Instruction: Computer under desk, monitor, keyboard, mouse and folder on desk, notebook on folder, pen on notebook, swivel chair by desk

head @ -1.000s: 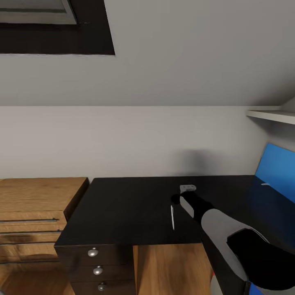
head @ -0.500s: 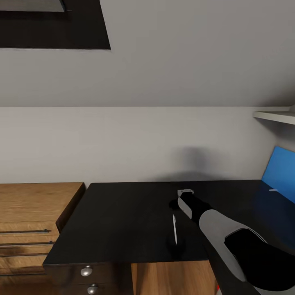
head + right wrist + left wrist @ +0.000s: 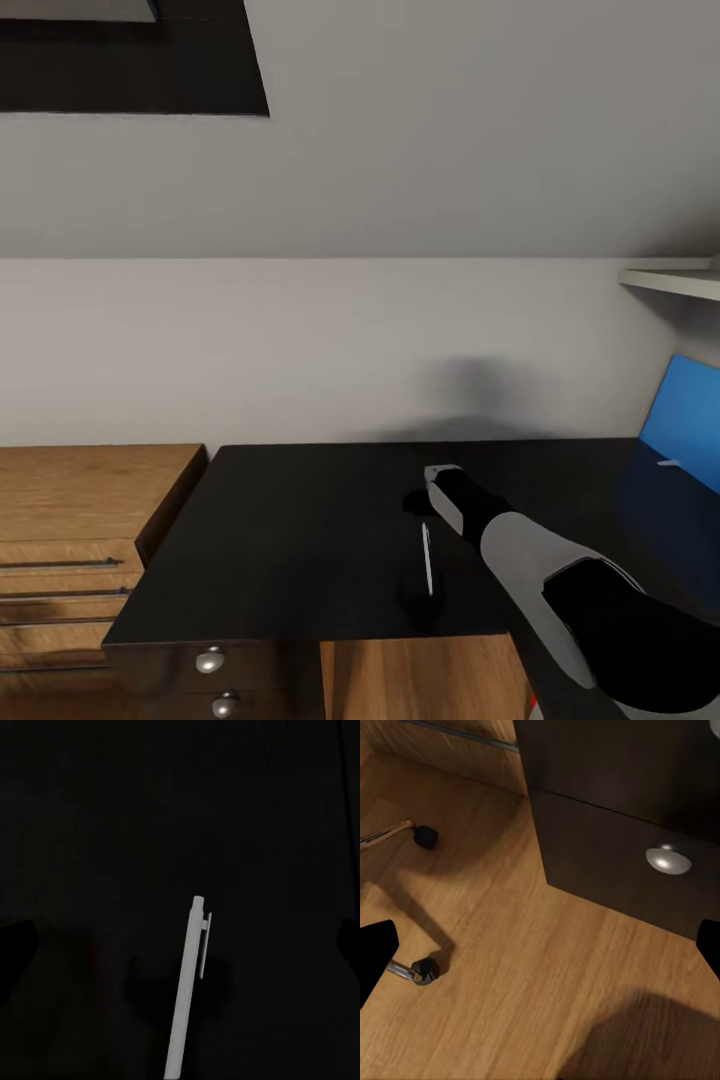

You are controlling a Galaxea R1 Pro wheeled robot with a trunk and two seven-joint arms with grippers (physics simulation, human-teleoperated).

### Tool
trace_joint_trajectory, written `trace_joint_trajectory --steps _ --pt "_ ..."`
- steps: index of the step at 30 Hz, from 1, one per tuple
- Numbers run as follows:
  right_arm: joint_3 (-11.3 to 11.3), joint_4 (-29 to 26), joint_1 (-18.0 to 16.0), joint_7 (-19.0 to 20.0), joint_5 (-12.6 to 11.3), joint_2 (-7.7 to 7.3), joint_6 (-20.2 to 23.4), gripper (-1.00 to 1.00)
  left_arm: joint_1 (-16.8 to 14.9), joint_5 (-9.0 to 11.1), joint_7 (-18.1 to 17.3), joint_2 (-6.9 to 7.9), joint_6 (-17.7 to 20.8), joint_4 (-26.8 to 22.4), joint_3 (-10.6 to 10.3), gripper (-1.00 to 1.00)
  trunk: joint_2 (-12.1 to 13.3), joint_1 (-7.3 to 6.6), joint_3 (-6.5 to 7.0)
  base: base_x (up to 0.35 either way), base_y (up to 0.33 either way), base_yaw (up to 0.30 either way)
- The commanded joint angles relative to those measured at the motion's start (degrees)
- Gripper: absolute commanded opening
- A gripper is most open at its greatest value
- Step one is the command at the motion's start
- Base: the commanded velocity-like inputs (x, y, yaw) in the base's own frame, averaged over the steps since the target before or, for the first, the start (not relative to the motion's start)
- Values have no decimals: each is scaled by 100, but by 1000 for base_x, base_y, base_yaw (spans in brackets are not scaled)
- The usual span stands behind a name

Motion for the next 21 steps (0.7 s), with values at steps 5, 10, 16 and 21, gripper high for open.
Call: trace_joint_trajectory --steps 5,10,16,21 --pt "37 -10 -3 -48 -50 3 21 100 -2 -8 55 -16 -54 -5 -47 100 -206 111 -97 0 0 0" --pt "39 -13 -3 -59 -46 3 20 100 -2 9 67 -131 -845 2 -36 100 -407 220 -187 0 0 0" --pt "38 -10 -3 -63 -46 0 20 100 -2 -1 60 -152 -1102 1 -14 100 -647 352 -295 0 0 0" --pt "39 -10 -3 -63 -46 -14 20 100 -2 -36 32 -198 -886 -124 -55 100 -848 462 -384 0 0 0"
